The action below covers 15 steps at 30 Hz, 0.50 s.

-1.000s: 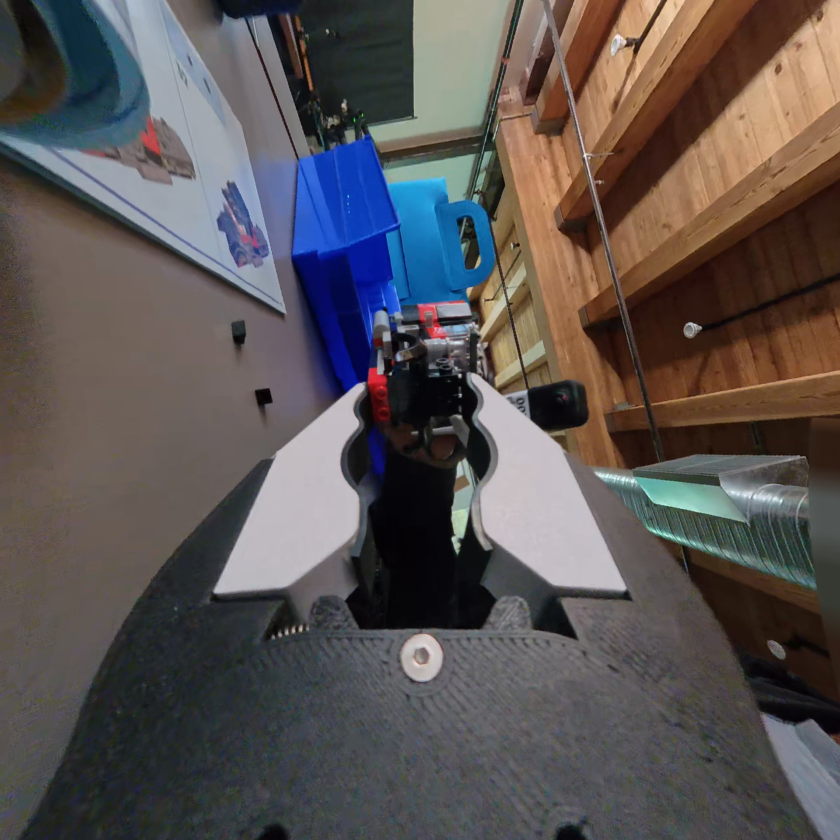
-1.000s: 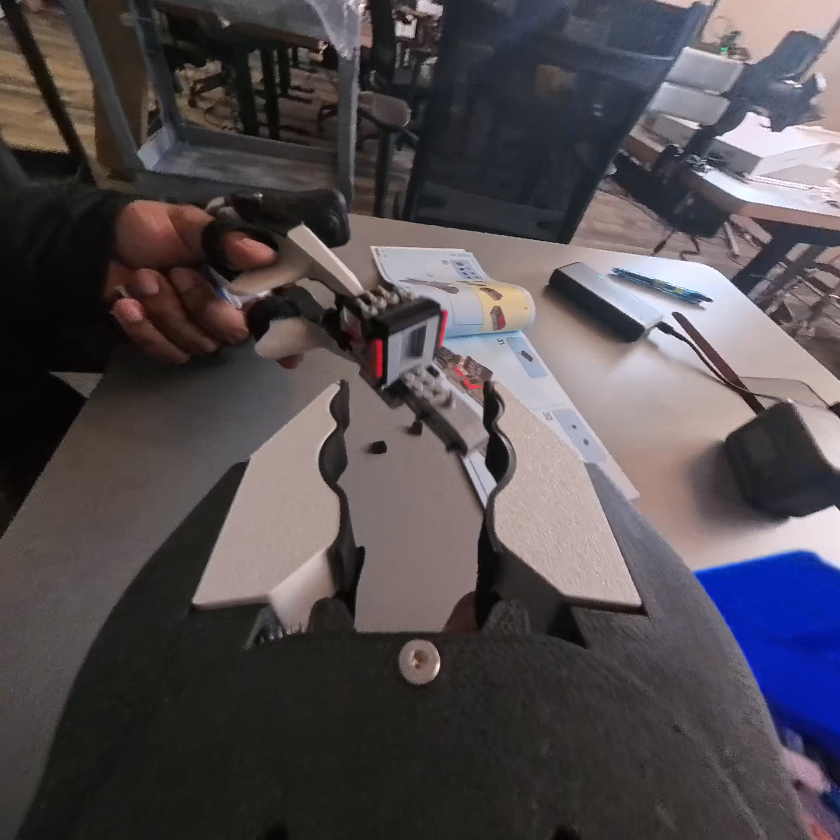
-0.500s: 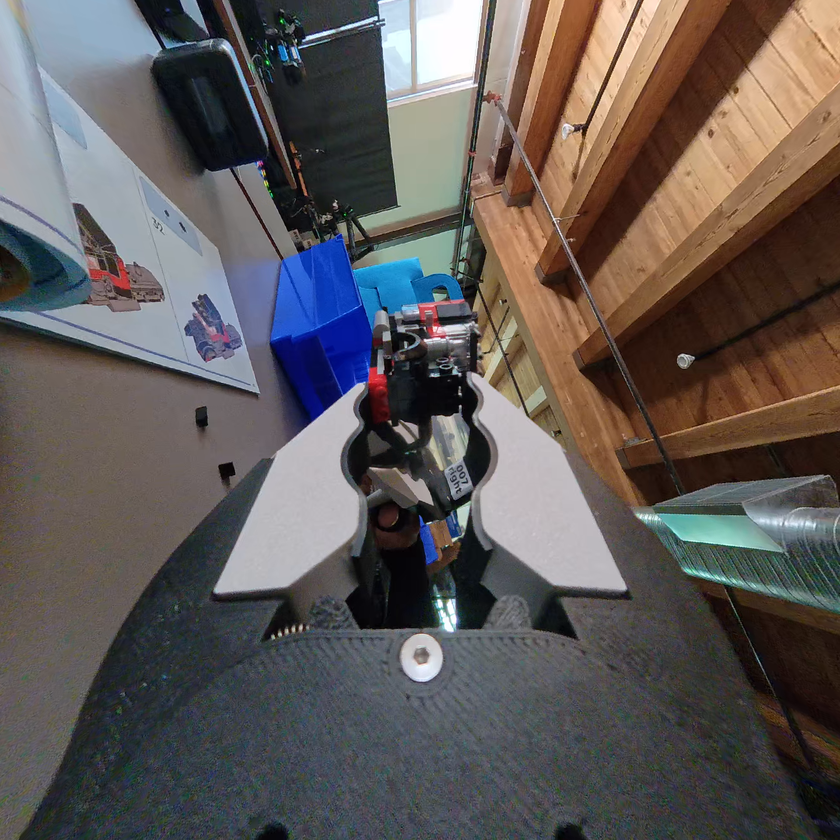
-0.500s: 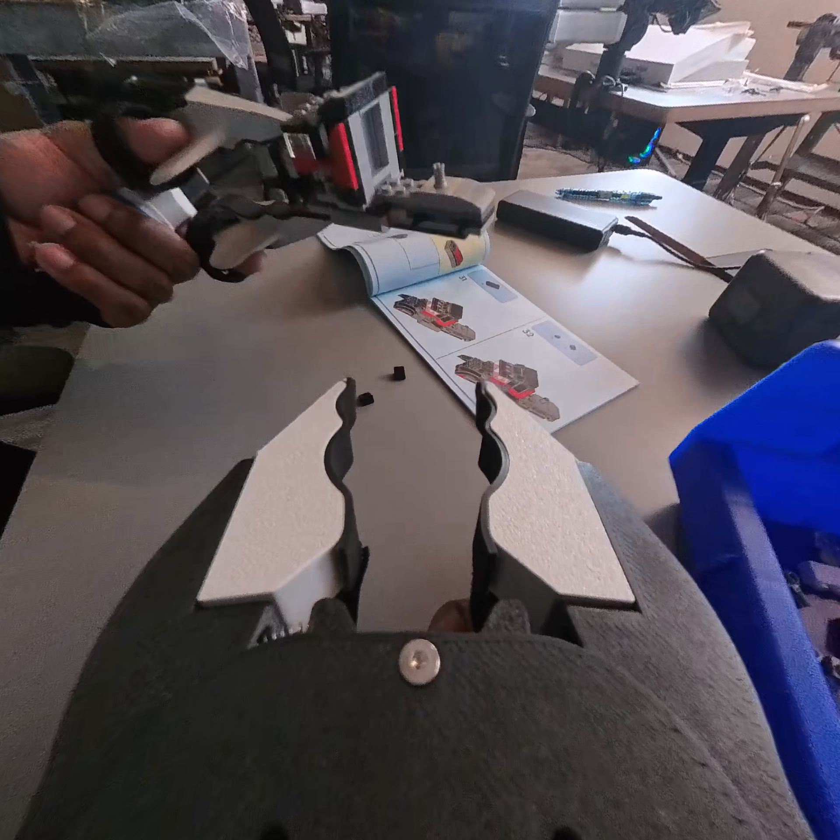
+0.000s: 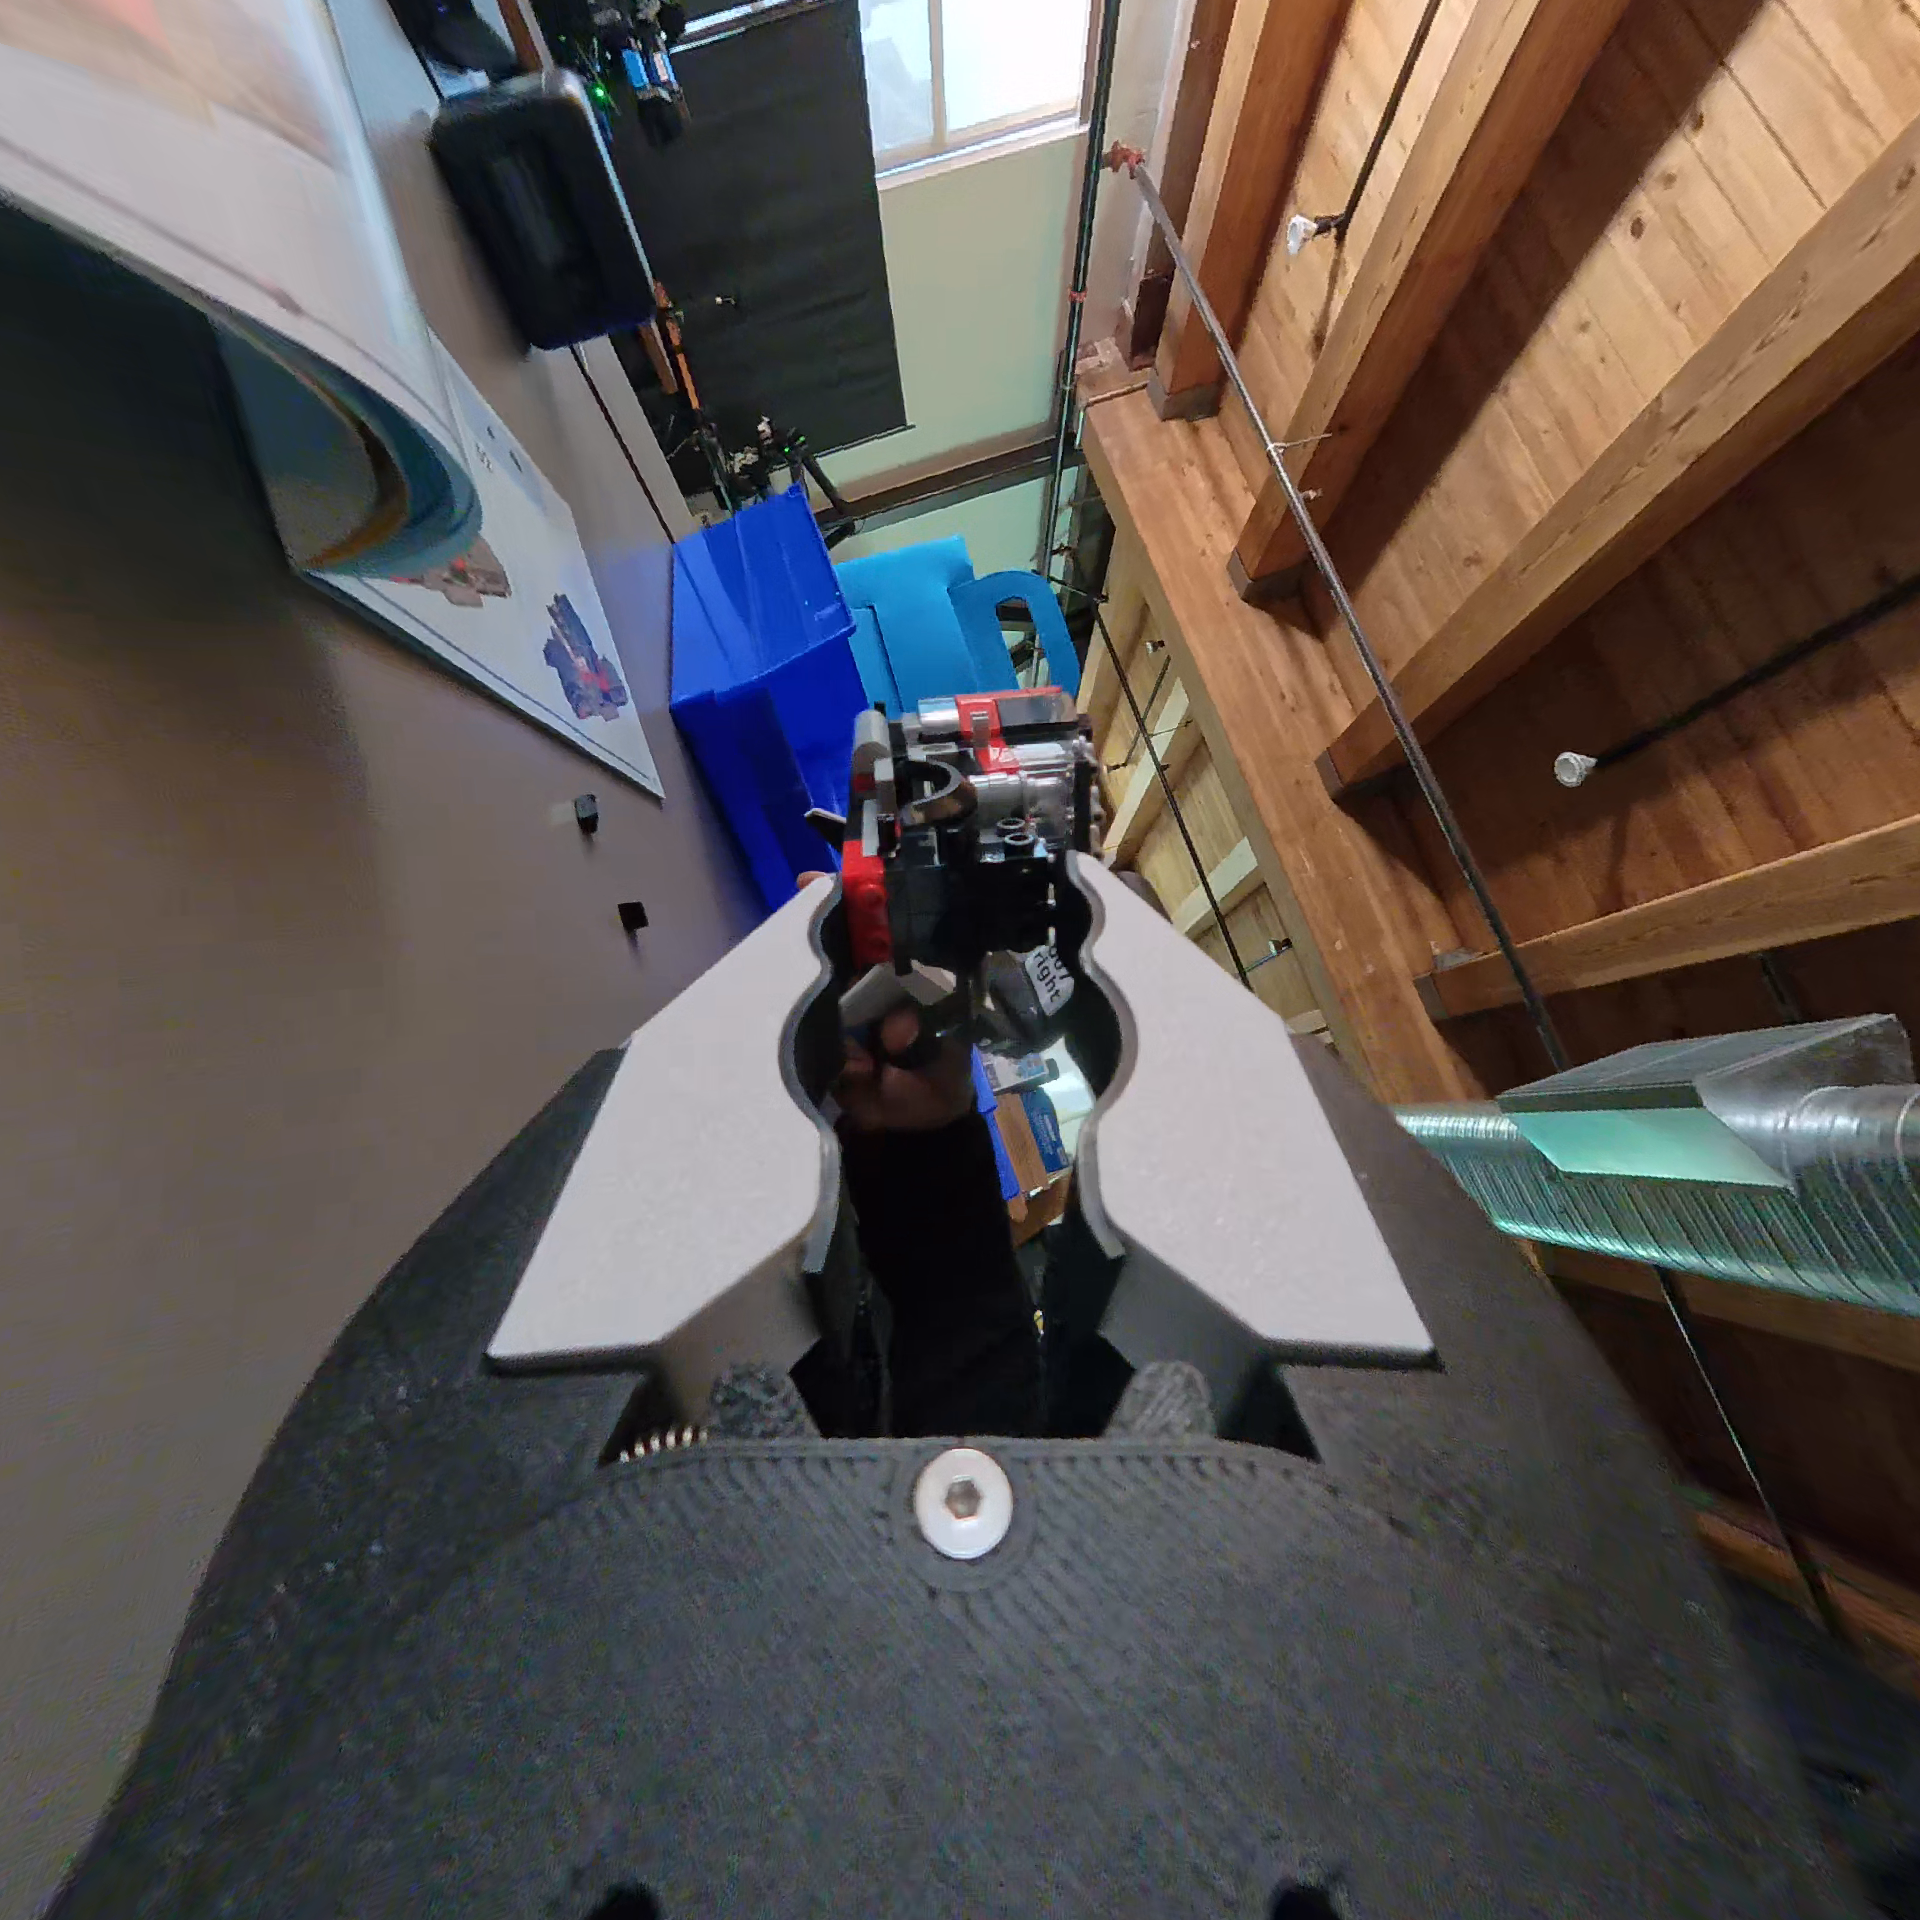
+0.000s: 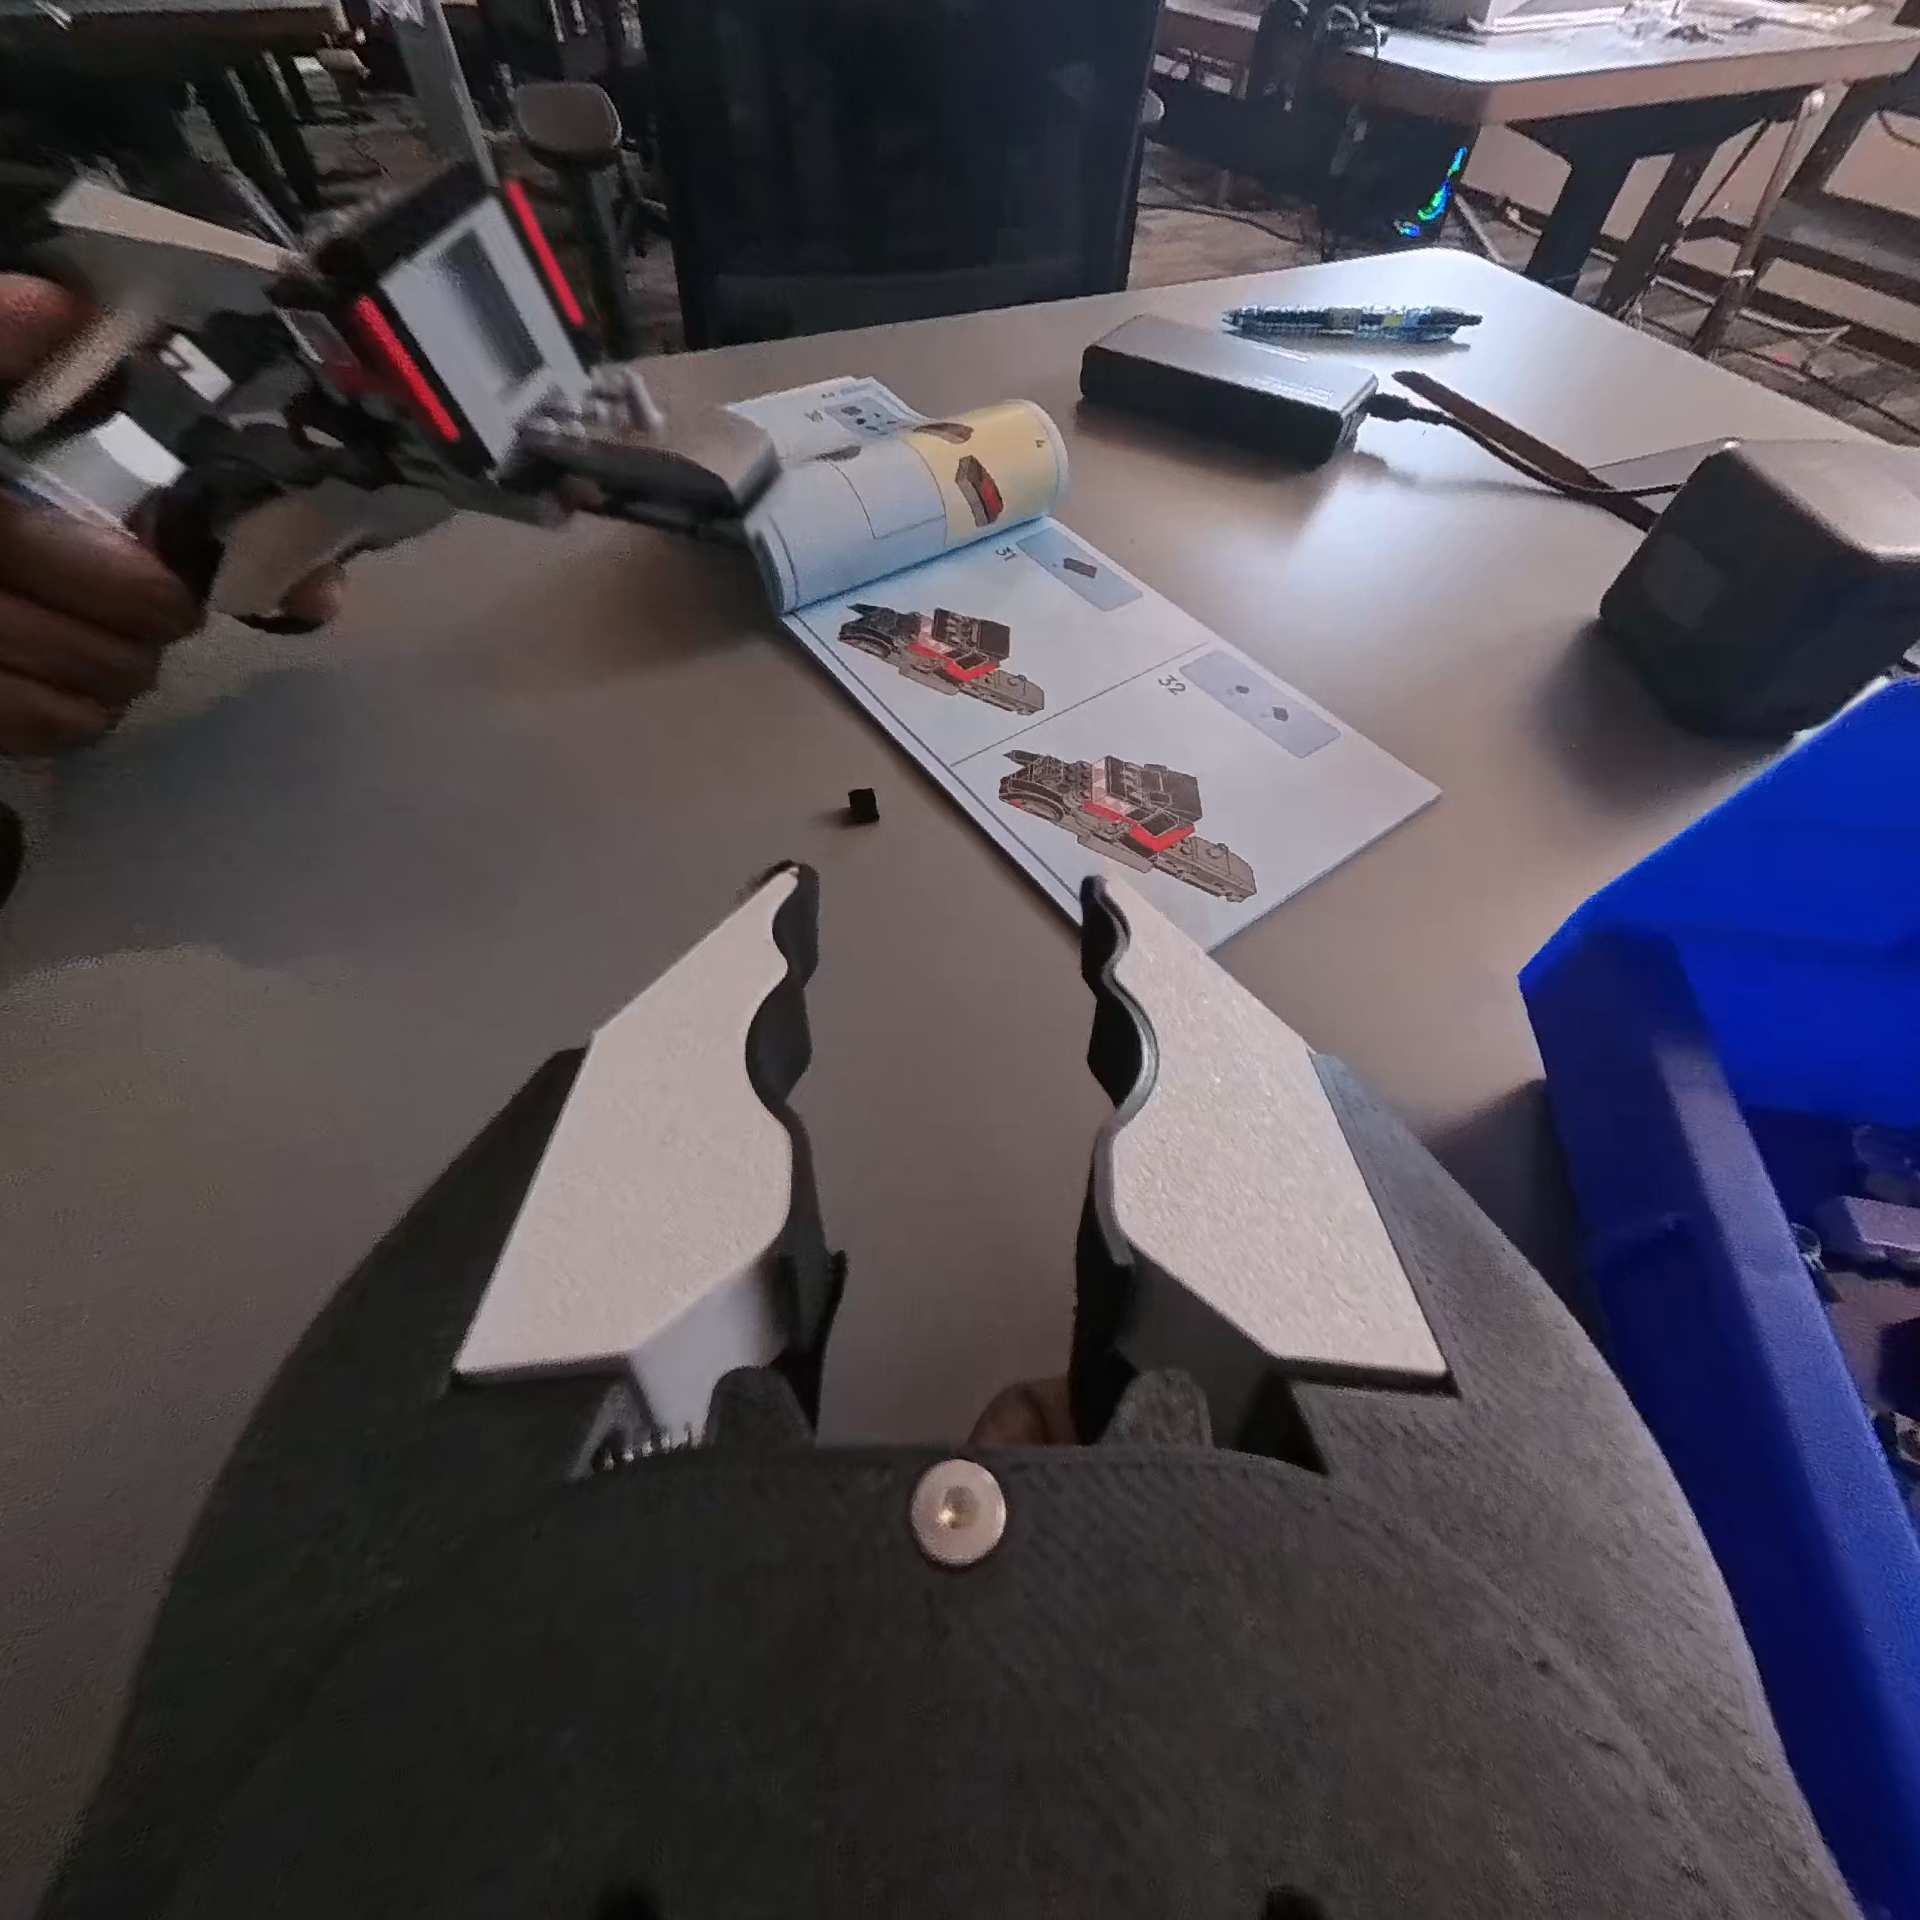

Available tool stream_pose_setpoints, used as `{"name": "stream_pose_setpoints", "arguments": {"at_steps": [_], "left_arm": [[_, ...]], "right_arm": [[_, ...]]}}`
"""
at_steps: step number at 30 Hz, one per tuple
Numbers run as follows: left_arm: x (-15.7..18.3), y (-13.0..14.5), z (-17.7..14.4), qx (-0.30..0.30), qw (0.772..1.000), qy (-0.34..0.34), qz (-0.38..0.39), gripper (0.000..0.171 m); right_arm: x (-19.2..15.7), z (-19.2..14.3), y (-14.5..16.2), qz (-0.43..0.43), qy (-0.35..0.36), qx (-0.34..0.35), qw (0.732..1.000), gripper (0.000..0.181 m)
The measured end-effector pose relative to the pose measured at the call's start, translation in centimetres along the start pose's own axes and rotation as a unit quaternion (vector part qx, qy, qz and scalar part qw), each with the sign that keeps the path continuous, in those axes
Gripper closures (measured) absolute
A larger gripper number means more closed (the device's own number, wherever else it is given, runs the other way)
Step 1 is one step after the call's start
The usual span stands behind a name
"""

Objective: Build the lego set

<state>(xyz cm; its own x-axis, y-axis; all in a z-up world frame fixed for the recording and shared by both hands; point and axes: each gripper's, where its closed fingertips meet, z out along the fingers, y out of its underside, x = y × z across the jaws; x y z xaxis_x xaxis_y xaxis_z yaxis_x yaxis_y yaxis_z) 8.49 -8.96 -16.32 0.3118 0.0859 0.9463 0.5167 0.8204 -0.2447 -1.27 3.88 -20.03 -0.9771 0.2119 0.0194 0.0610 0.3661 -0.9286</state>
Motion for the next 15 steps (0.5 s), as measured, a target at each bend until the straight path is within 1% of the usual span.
{"name": "stream_pose_setpoints", "arguments": {"at_steps": [3,7,15], "left_arm": [[0.8,-0.8,-1.4,0.003,1.0,0.016,0.005,0.133],[1.0,-1.7,-2.8,0.007,0.999,0.014,0.027,0.132],[1.1,-2.5,-3.9,0.014,0.999,0.031,0.018,0.133]], "right_arm": [[0.2,0.2,0.2,-0.002,0.01,-0.007,1.0,0.13],[0.5,0.3,0.4,0.003,0.017,-0.014,1.0,0.13],[0.5,0.5,0.6,0.009,0.015,-0.024,1.0,0.131]]}}
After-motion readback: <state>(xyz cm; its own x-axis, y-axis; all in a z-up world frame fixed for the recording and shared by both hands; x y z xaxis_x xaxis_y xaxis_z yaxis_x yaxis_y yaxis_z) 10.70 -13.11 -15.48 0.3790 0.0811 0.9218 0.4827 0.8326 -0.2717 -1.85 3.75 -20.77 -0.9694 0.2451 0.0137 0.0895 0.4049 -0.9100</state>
